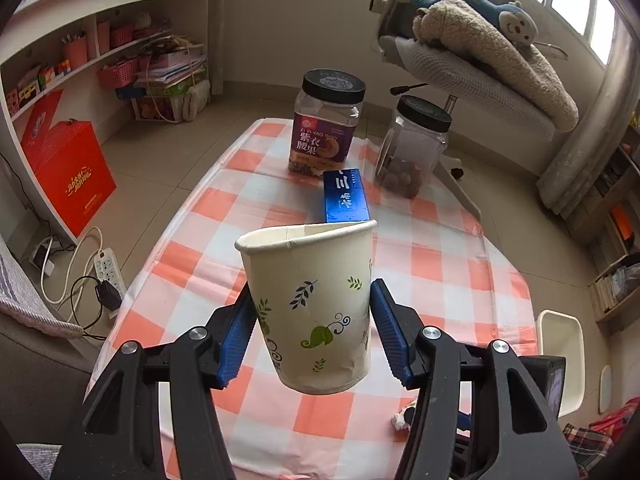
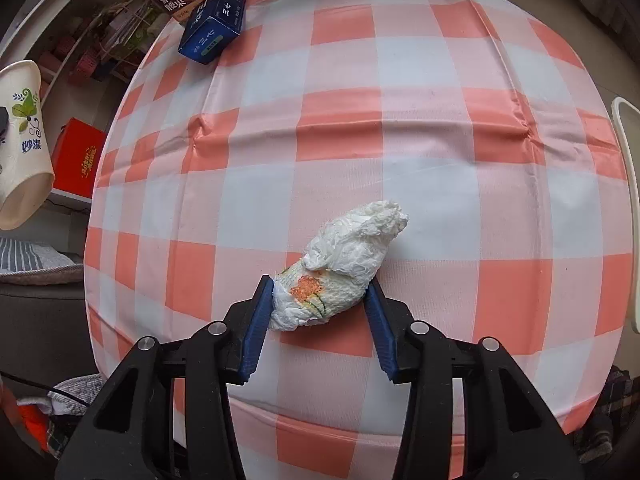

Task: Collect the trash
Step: 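Grasp the crumpled tissue with the right gripper while the left gripper holds the cup, then carry the cup and tissue over the white bin and open both grippers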

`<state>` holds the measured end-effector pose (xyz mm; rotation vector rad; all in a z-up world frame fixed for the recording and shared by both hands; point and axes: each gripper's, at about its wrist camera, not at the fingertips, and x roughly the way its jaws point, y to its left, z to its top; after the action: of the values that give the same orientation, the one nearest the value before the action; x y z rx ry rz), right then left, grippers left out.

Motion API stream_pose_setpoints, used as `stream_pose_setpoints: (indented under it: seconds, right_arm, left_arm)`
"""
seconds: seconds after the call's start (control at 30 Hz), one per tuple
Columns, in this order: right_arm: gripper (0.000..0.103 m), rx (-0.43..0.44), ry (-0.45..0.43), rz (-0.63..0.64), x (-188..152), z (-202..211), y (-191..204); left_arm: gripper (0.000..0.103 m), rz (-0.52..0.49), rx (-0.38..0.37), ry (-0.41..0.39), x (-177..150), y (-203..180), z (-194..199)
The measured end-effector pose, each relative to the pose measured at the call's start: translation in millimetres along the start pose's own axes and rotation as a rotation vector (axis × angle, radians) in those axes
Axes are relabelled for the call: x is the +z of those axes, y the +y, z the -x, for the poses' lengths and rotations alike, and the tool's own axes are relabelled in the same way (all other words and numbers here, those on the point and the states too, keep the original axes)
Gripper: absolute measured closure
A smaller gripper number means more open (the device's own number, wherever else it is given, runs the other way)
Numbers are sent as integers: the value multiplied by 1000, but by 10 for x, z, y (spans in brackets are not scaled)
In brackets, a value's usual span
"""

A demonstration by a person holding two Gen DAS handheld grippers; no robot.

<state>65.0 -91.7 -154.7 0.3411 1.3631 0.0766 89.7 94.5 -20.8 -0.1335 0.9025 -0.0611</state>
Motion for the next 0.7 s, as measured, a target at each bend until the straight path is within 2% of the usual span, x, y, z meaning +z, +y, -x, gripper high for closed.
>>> stream_pose_setpoints:
  seconds: [0.13,0.33,0.5,0.7]
  right_arm:
    - [62,-7,-65,56,173,56,65]
    - [62,-11,-288,141,460,490,146]
    - [62,-13,-463,202,560,858,223]
    - [62,-81,-625,270,503,1195,225]
  left_arm:
    - [47,33,6,14,4,198,-80]
    - [47,80,-1,-15,14,375,-63]
    - [47,62,-3,-83,27,293,26]
    - [45,-18,56,-172,20,40,157]
